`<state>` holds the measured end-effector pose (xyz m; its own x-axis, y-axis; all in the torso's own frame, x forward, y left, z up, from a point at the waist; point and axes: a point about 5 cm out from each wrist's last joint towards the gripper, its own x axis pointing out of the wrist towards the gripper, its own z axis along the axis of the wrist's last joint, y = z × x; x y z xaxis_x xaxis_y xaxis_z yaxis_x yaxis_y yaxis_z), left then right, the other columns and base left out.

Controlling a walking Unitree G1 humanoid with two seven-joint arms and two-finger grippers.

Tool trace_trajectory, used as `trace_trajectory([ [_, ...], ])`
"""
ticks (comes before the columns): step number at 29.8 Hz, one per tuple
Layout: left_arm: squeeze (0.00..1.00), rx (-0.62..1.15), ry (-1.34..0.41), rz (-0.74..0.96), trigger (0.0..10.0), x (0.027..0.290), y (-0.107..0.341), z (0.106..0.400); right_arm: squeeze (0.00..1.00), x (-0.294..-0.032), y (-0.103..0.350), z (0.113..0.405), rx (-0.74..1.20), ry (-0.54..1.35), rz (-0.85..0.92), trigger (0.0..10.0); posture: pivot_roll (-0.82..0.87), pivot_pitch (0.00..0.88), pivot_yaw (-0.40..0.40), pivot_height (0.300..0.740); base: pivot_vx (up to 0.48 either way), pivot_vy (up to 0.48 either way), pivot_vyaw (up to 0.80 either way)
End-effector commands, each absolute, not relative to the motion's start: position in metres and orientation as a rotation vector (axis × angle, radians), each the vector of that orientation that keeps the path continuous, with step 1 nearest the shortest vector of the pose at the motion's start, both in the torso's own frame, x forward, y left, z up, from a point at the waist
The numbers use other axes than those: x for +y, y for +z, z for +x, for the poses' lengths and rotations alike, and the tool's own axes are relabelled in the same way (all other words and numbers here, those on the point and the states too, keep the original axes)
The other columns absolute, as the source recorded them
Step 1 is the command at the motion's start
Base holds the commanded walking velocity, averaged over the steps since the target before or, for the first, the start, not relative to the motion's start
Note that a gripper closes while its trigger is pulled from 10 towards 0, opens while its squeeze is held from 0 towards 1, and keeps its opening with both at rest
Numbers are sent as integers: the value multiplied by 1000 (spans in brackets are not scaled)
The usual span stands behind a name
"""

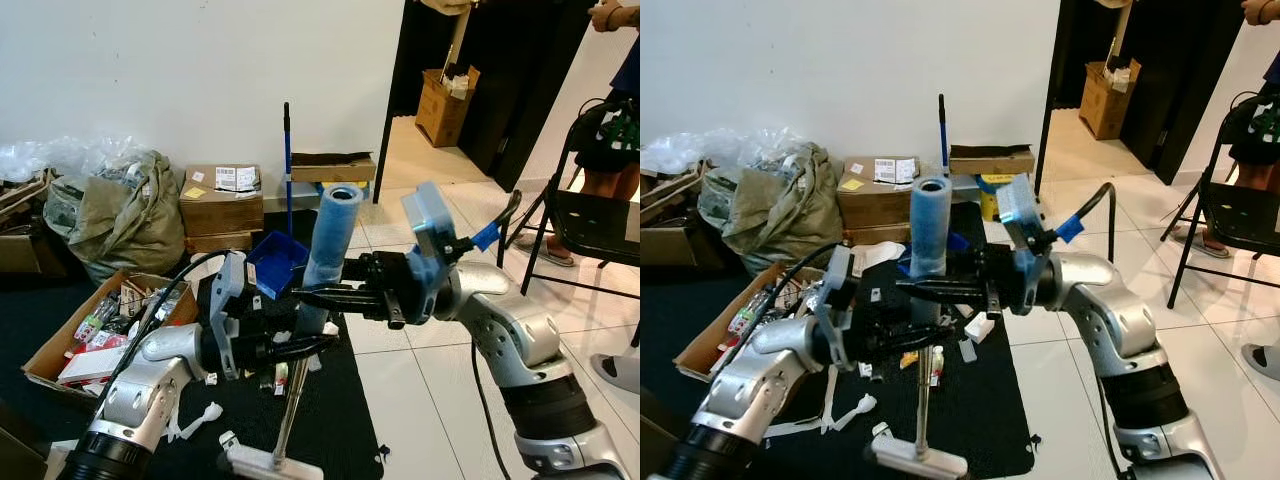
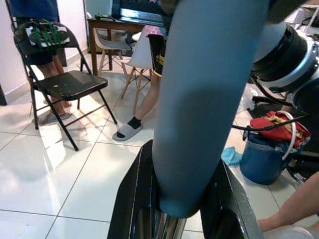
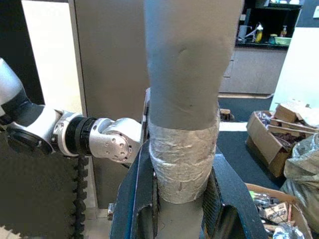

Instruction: Sweep floor

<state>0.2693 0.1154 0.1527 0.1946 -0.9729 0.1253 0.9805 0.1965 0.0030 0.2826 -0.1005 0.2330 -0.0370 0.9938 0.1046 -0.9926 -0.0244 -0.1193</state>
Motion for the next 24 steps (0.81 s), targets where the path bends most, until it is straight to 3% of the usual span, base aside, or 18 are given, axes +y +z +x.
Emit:
trace_trajectory([
  [1,0,-120,-1362,-90,0,120,156,270,0,-98,227,280,-156,1620,-36,0,-92,0,16,740,0,0,0],
  [11,0,-123,-1368,-91,0,118,155,270,0,-96,219,281,-120,1609,-75,0,-94,0,14,740,0,0,0],
  [12,0,-126,-1364,-92,0,118,155,271,1000,-95,219,283,-121,1588,-55,10000,-94,0,16,740,0,0,0],
  [17,0,-125,-1357,-90,0,117,153,272,1000,-98,224,293,-175,1463,-64,10000,-94,0,20,740,0,0,0],
  [18,0,-124,-1356,-89,0,117,153,272,0,-98,225,294,-181,1453,-70,10000,-94,0,20,740,0,0,0],
  [24,0,-81,-1357,-58,0,119,144,271,0,-108,242,297,-235,1422,-115,10000,-95,0,21,740,0,0,0],
])
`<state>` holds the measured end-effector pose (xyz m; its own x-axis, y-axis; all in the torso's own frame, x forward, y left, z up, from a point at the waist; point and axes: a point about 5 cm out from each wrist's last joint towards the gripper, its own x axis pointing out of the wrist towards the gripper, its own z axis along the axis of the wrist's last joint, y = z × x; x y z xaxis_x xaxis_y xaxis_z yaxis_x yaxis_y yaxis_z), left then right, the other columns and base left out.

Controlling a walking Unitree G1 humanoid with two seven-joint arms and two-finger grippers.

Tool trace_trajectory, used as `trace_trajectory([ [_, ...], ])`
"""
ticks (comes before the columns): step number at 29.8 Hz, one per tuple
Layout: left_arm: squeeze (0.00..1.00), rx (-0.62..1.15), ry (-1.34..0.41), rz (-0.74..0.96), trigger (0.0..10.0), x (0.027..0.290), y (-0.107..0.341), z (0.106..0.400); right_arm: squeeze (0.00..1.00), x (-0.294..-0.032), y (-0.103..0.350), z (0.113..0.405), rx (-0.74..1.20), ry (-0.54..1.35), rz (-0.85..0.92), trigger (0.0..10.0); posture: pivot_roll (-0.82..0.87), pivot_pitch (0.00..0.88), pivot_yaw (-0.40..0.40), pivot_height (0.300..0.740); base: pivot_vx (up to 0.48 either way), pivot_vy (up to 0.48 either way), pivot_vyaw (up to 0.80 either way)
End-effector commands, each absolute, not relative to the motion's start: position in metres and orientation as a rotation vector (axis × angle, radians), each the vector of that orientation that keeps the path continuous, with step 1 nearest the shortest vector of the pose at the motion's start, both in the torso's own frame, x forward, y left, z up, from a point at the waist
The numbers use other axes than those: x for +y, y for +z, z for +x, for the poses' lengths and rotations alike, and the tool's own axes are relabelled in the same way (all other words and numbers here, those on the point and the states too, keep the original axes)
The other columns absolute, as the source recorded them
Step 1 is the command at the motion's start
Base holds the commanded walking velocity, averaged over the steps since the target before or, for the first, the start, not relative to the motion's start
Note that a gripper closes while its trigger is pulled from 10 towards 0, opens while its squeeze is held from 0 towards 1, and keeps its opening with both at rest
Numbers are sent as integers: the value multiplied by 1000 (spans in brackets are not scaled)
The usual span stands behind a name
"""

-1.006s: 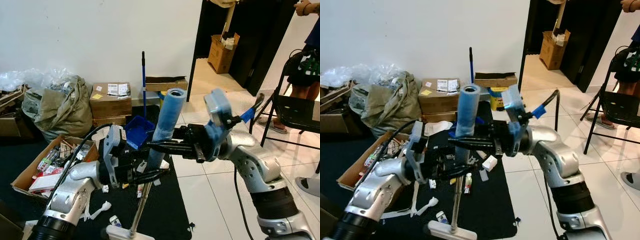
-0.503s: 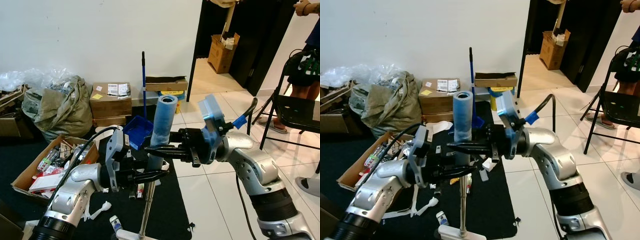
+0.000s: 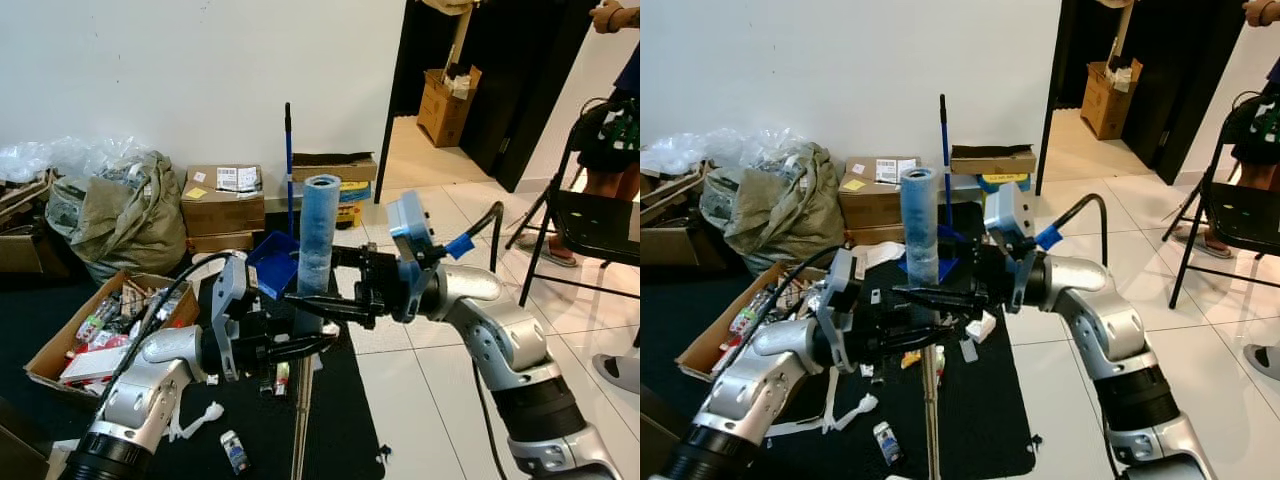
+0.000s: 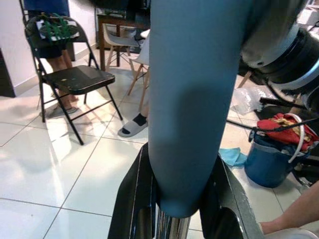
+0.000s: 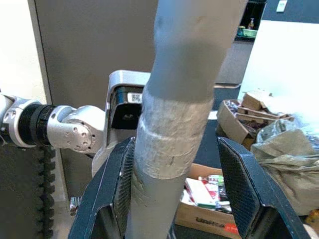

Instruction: Sweep floor

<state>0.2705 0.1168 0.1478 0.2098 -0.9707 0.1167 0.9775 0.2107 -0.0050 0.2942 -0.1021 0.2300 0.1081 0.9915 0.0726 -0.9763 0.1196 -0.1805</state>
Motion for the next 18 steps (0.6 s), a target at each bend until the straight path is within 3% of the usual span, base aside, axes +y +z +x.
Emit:
trace_trajectory([
  [1,0,-74,-1358,-52,0,119,143,270,0,-109,245,297,-242,1421,-119,10000,-95,0,21,740,0,0,0],
  [18,0,-24,-1368,-36,0,116,130,266,0,-112,277,291,-303,1518,-113,10000,-96,0,23,740,0,0,0],
])
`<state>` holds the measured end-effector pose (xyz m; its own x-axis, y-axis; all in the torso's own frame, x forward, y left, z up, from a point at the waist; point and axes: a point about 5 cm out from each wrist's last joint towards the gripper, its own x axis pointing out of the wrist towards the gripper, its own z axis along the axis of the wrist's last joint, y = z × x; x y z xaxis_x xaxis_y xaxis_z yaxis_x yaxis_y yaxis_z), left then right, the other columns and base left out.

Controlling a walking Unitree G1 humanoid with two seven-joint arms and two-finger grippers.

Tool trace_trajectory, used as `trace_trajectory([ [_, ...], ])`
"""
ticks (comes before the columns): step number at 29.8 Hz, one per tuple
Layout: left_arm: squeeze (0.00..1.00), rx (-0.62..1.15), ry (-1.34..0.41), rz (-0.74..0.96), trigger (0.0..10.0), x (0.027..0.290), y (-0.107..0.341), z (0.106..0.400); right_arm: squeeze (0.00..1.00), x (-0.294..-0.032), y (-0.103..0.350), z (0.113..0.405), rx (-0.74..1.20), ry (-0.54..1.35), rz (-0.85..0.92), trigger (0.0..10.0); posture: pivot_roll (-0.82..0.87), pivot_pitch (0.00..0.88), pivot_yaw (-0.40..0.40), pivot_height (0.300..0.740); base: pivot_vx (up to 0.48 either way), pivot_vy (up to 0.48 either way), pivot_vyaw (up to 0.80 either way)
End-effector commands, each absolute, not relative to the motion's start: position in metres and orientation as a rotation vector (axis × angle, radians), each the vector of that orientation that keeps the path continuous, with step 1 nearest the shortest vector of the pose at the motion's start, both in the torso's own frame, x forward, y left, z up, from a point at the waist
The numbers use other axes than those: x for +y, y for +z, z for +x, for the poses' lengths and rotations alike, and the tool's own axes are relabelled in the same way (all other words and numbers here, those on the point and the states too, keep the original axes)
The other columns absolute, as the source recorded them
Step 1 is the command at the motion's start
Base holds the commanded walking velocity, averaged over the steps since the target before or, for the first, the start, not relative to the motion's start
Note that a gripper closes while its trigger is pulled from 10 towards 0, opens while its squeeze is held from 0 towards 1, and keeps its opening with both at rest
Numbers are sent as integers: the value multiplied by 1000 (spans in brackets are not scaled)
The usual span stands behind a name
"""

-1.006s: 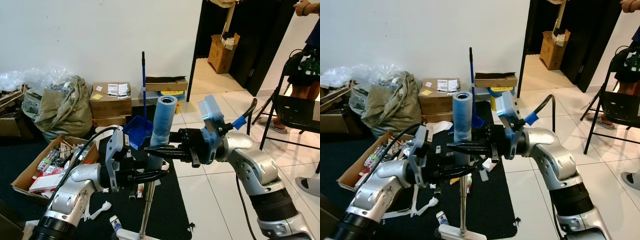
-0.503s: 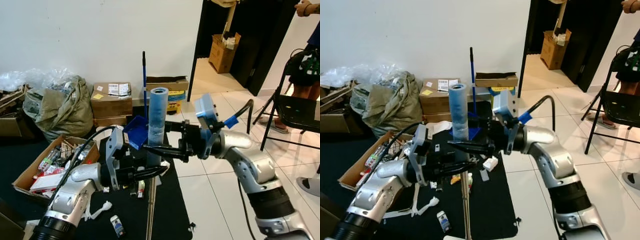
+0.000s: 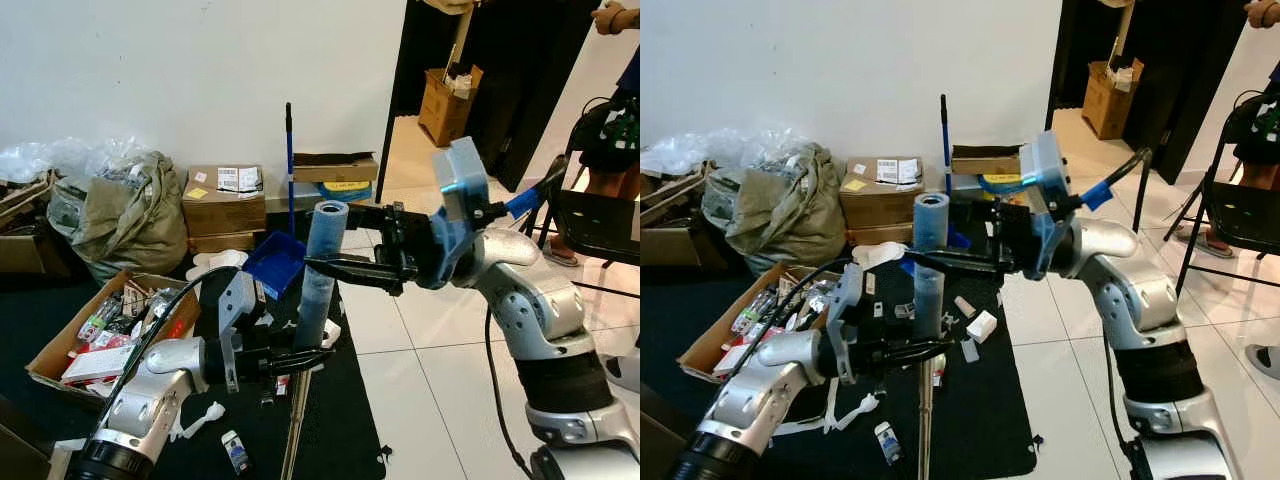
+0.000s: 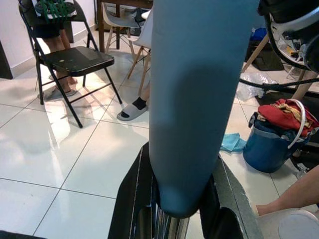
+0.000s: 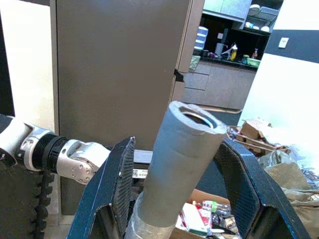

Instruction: Sweep floor

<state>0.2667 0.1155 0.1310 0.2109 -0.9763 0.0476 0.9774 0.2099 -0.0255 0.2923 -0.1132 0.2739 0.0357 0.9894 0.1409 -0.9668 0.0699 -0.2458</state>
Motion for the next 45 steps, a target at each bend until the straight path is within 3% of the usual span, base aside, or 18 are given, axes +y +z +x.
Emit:
trace_trajectory([
  [1,0,-21,-1371,-31,0,116,129,266,0,-110,274,291,-276,1520,-135,10000,-96,0,23,740,0,0,0],
  [10,0,12,-1399,7,0,111,122,262,0,-106,267,290,-200,1550,-157,10000,-96,0,23,740,0,0,0],
  [11,0,13,-1399,8,0,111,122,262,0,-106,267,290,-199,1550,-157,4745,-96,0,23,740,0,0,0],
  [13,0,15,-1401,9,0,111,122,262,0,-106,268,290,-198,1553,-149,4745,-98,0,26,740,0,0,0],
  [14,0,17,-1405,11,0,110,121,262,0,-106,270,290,-195,1557,-136,0,-99,0,27,740,0,0,0],
  [33,0,53,-1399,50,0,113,113,262,0,-110,262,287,-92,1593,-185,0,-103,0,27,740,0,0,0],
  [39,0,98,-1347,105,0,126,106,268,0,-128,237,291,80,1527,-361,0,-101,0,33,740,0,0,0],
  [45,0,108,-1349,118,0,127,105,268,0,-142,228,295,161,1473,-428,0,-101,0,34,740,0,0,0],
])
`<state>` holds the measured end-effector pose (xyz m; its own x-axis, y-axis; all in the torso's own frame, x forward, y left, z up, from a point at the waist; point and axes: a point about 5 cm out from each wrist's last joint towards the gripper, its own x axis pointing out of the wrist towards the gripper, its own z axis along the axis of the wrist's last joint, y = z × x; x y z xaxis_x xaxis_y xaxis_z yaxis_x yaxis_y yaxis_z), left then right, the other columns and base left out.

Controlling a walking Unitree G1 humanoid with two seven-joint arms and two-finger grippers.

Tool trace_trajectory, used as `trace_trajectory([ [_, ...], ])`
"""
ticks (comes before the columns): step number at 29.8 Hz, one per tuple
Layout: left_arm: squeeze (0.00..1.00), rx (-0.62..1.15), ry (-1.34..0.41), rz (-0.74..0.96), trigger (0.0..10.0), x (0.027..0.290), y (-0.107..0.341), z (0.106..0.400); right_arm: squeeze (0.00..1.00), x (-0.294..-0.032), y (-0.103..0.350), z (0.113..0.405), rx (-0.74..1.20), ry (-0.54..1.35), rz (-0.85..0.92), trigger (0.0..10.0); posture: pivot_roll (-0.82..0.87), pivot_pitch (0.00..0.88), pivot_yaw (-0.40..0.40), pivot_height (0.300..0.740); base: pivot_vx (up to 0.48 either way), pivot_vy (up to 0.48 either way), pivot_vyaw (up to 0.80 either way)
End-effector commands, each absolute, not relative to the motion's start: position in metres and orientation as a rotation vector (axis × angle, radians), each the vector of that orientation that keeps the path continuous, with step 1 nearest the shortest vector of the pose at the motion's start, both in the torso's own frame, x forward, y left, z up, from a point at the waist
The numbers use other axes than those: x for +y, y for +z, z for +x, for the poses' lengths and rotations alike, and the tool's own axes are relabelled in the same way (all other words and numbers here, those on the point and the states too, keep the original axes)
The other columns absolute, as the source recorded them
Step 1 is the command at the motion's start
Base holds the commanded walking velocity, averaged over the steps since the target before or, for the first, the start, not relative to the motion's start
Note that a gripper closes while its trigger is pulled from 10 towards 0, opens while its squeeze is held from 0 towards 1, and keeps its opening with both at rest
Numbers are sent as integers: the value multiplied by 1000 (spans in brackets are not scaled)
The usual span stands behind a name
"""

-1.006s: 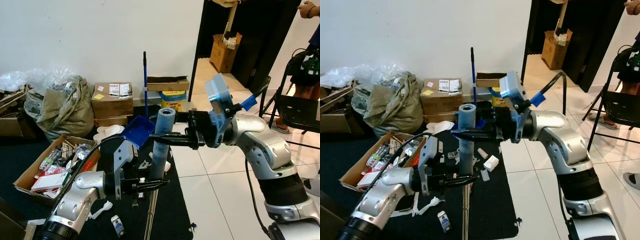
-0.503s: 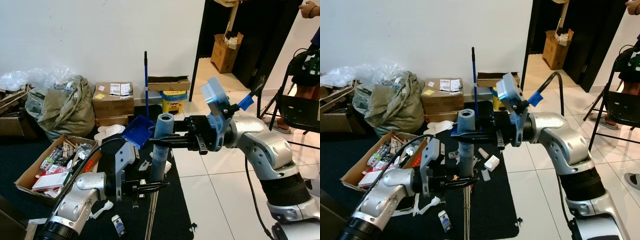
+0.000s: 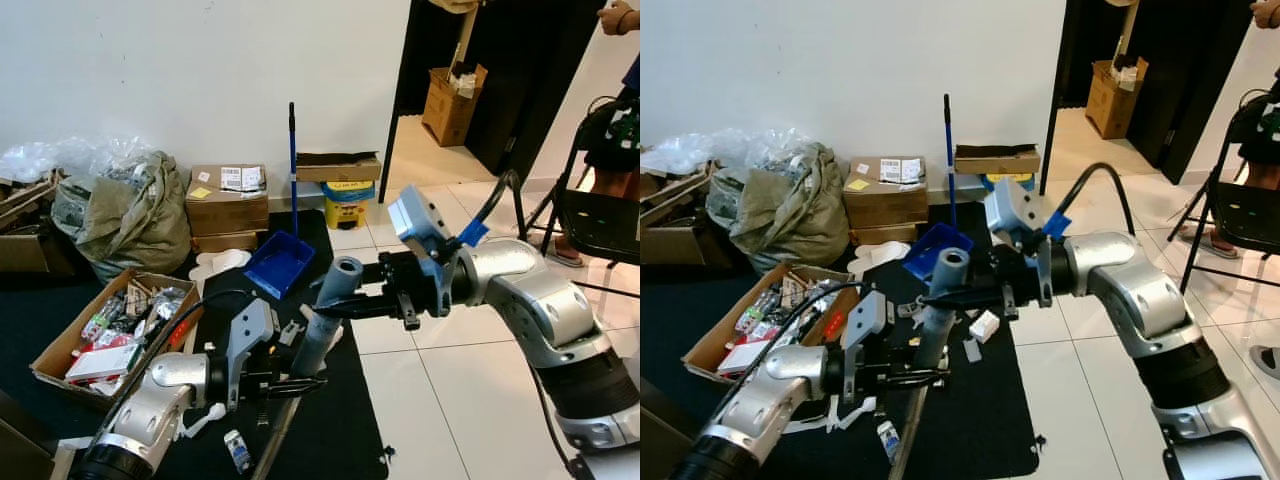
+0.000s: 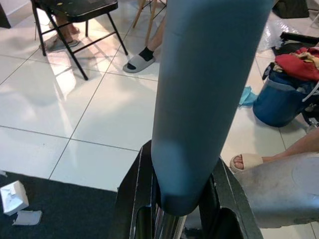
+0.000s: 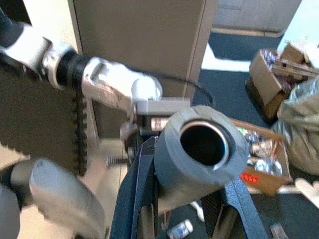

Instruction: Sweep floor

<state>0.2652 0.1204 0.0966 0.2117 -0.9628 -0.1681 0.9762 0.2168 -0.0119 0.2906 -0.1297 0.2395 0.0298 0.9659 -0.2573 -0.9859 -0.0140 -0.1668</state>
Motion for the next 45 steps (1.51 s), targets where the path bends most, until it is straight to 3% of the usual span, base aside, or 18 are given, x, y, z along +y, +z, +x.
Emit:
trace_trajectory([
  [1,0,108,-1349,118,0,127,105,268,0,-142,228,295,161,1473,-428,0,-101,0,34,740,0,0,0],
  [13,0,122,-1353,137,0,126,100,267,0,-148,226,295,201,1448,-446,0,-103,0,34,740,0,0,0],
  [15,0,119,-1350,139,196,122,97,266,0,-138,221,300,151,1401,-411,0,-100,0,38,740,0,0,0],
  [16,0,115,-1340,141,3529,121,96,267,0,-133,219,302,125,1379,-382,0,-100,0,39,740,0,0,0],
  [18,0,112,-1333,144,3529,120,95,267,0,-130,218,304,109,1365,-365,0,-100,0,39,740,0,0,0],
  [19,0,110,-1325,146,10000,120,95,268,0,-128,216,304,103,1358,-346,0,-99,0,39,740,0,0,0],
  [22,0,115,-1289,139,10000,120,93,272,0,-126,210,305,110,1347,-325,0,-100,0,40,740,0,0,0],
  [23,314,116,-1286,138,10000,120,93,272,0,-126,209,306,115,1338,-322,0,-100,0,39,740,0,0,0],
  [24,1000,121,-1271,126,10000,121,92,274,0,-127,206,307,125,1320,-322,0,-100,0,39,740,0,0,0],
  [35,1000,145,-1201,137,10000,134,84,279,0,-132,193,314,178,1235,-384,0,-100,0,37,740,0,0,0],
  [44,1000,179,-1053,186,10000,161,78,289,0,-143,179,328,200,1069,-444,0,-97,0,35,740,0,0,0],
  [45,1000,177,-962,190,10000,168,76,295,0,-144,179,330,186,1046,-438,0,-97,0,38,740,0,0,0],
])
